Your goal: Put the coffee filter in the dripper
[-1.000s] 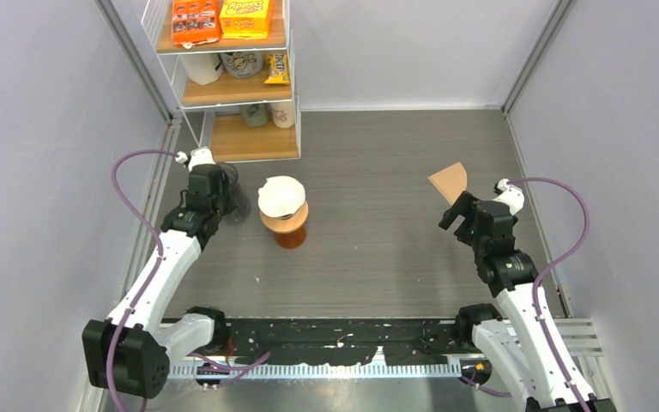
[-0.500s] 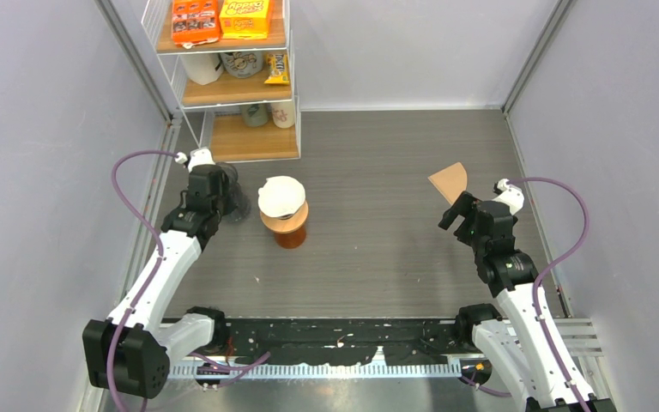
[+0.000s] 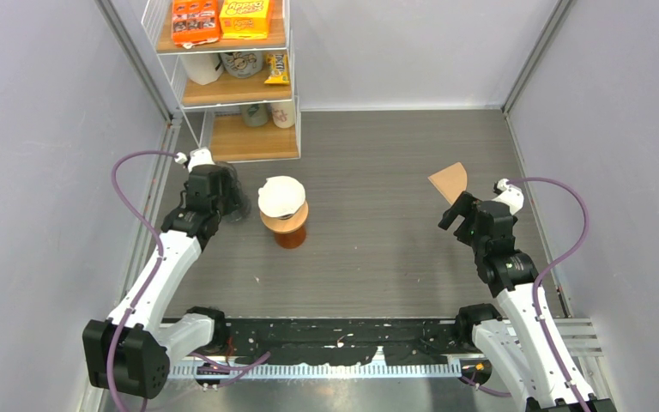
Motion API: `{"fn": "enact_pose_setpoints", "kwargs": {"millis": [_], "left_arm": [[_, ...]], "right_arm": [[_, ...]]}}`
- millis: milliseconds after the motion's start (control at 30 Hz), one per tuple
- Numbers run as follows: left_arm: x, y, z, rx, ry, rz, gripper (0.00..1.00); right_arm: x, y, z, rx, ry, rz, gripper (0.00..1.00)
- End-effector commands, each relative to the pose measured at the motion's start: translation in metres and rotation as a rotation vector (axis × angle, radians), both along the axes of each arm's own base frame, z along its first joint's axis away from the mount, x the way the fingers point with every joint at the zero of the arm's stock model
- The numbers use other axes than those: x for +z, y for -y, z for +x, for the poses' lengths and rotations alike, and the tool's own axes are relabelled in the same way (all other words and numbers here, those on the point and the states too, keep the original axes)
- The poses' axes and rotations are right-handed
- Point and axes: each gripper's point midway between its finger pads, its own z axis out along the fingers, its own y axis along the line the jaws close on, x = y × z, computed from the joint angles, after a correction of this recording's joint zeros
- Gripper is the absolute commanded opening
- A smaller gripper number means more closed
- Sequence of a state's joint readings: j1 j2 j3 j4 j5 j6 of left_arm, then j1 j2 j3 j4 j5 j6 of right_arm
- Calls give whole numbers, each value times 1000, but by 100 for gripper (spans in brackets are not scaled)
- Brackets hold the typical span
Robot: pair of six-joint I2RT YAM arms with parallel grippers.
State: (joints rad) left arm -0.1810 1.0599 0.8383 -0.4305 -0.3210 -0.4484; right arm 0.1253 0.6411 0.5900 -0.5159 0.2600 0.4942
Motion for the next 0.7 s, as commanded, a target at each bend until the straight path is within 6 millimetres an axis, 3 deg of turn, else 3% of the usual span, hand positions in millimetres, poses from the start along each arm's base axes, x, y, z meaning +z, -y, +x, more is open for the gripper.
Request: {"fn": "enact_pose_setpoints", "kwargs": {"millis": [0, 133, 167, 500, 667], "left_arm": [[24, 0, 5, 8, 75, -26, 64], [34, 1, -5, 10, 103, -51, 96], [38, 1, -8, 12, 114, -57, 99], [96, 9, -51, -49, 310, -166, 100], [105, 24, -66, -141, 391, -221, 100]], "right_arm": [[17, 1, 7, 1, 64, -6, 95], [18, 3, 6, -13, 65, -7, 95], [18, 4, 6, -20, 66, -9, 95], [15, 9, 5, -60, 46, -12, 95], [14, 10, 6, -63, 12, -22, 96]]}}
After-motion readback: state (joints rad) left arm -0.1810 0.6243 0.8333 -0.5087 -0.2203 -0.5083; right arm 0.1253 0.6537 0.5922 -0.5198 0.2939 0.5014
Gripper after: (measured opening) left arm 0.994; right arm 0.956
